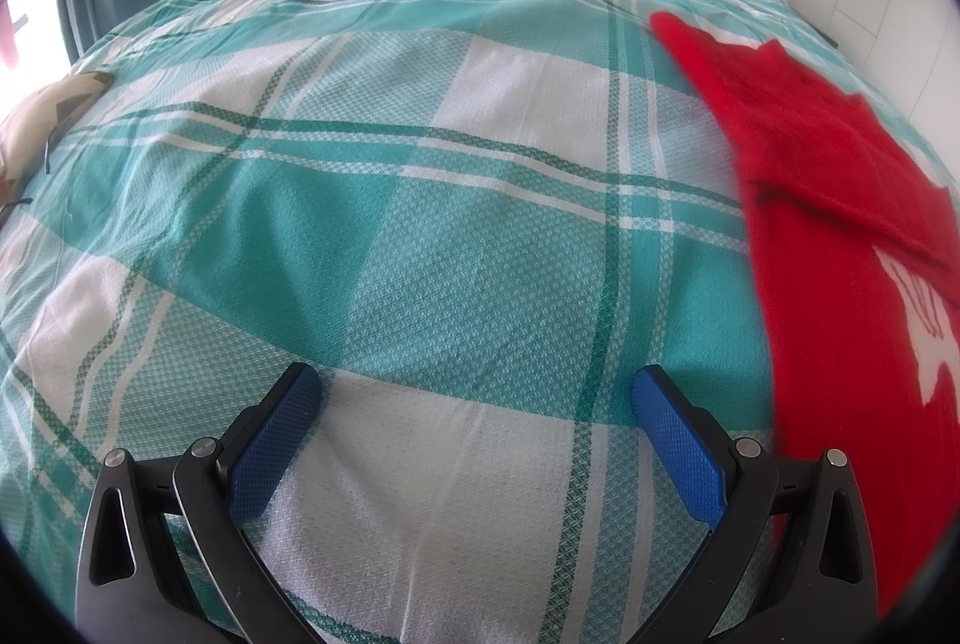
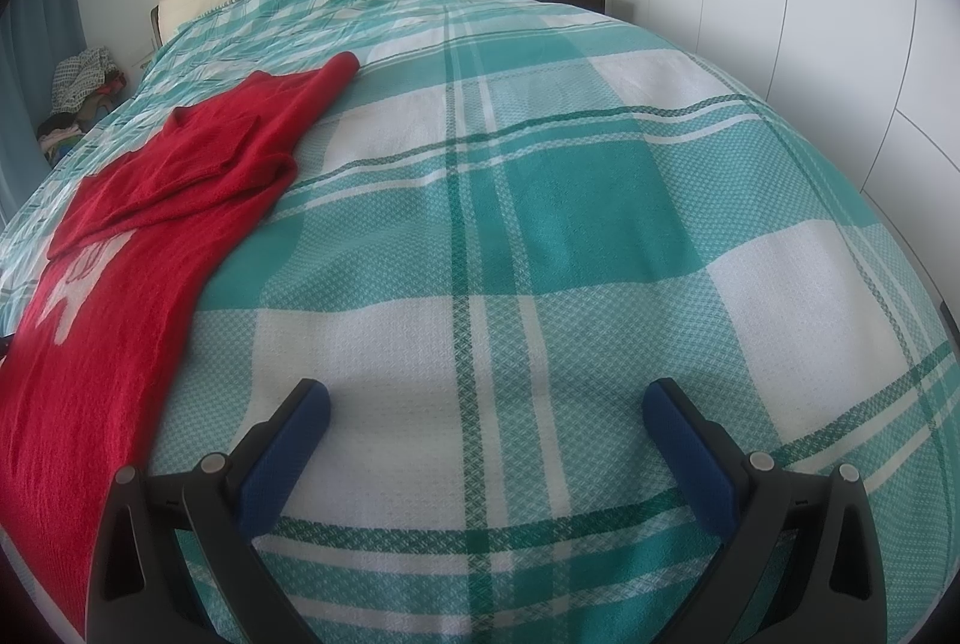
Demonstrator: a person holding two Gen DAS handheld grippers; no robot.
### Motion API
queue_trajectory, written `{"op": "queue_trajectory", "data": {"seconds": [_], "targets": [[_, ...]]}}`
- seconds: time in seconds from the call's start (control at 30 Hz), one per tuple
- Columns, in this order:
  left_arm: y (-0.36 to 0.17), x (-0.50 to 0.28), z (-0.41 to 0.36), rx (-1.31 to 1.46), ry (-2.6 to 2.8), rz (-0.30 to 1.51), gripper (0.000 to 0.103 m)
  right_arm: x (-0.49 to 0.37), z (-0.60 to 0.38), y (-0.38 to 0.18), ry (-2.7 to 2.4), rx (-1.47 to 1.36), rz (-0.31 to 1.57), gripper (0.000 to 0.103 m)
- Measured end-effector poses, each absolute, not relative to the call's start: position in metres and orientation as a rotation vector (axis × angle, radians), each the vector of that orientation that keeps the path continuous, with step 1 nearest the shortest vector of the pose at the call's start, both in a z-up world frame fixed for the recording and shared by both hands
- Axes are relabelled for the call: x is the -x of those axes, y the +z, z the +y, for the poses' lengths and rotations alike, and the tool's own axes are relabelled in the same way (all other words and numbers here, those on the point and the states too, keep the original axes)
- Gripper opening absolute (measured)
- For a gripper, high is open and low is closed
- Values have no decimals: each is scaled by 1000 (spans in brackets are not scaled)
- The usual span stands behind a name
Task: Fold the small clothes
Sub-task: 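Move both open grippers over the sweater's hem edge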
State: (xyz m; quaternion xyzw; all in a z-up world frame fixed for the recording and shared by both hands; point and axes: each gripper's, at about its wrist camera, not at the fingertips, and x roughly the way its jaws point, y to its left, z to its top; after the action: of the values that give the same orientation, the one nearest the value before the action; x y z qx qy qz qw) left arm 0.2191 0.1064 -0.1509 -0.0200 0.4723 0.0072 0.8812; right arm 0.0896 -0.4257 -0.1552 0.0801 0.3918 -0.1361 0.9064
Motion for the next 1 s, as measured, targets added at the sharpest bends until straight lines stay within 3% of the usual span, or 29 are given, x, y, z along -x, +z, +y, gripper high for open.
{"op": "queue_trajectory", "data": {"seconds": [0.27, 0.43, 0.6, 0.7, 0.77, 0.9, 1.0], "targets": [[-140, -218, 106, 44, -22, 1090, 101, -86, -426, -149, -272, -183, 799, 102], [-93, -146, 111, 201, -277, 1053, 99, -43, -405, -108, -114, -264, 763, 102], [-93, -81, 77, 194, -473, 1128, 97, -3, -356, -110, 263, -458, 886, 102], [-99, -67, 64, 219, -493, 1158, 80, -1, -338, -129, 291, -467, 960, 93], [-97, -62, 57, 198, -501, 1149, 78, -5, -334, -141, 295, -501, 998, 77], [-102, -60, 56, 183, -485, 1165, 69, -10, -329, -153, 310, -531, 1017, 71], [-106, -59, 61, 202, -478, 1185, 51, -14, -328, -157, 307, -532, 1017, 65]]}}
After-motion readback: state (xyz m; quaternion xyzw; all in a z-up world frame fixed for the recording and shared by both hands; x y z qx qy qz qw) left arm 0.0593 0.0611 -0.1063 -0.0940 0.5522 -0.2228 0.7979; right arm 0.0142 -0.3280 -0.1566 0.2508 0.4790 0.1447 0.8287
